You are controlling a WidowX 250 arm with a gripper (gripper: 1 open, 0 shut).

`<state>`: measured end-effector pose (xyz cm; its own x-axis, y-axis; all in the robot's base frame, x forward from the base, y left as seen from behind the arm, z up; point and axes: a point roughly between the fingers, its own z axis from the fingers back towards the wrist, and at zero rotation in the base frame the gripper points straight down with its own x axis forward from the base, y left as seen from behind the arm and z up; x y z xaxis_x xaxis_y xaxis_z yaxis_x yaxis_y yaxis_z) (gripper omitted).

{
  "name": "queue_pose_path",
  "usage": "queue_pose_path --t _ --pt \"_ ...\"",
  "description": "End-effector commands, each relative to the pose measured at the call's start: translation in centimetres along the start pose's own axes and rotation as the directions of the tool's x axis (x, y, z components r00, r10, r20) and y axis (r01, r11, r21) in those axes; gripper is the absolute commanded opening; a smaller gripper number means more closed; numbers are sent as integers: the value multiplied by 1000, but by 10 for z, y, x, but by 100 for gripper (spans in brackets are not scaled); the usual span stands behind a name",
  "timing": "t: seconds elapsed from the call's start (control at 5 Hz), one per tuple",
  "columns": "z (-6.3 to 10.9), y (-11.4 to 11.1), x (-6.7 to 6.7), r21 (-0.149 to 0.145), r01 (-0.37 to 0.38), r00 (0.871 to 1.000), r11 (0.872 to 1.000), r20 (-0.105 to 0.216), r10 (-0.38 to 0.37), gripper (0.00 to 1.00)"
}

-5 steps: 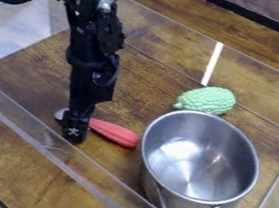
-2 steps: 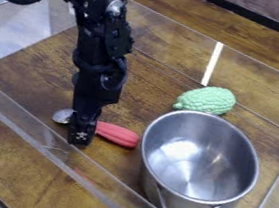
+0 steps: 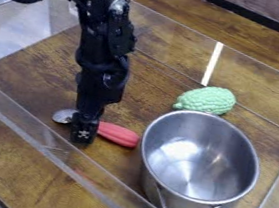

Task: Move the orange spoon to the right

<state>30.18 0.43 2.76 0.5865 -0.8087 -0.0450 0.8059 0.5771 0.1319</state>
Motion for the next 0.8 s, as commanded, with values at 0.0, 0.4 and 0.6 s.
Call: queue_pose_path --t 0.0,0.4,0.6 --pt "10 21 6 46 -41 999 998 28 39 100" --pt "39 37 12 60 -92 996 994 4 92 0" --pt "74 50 25 81 -85 995 993 -38 88 0"
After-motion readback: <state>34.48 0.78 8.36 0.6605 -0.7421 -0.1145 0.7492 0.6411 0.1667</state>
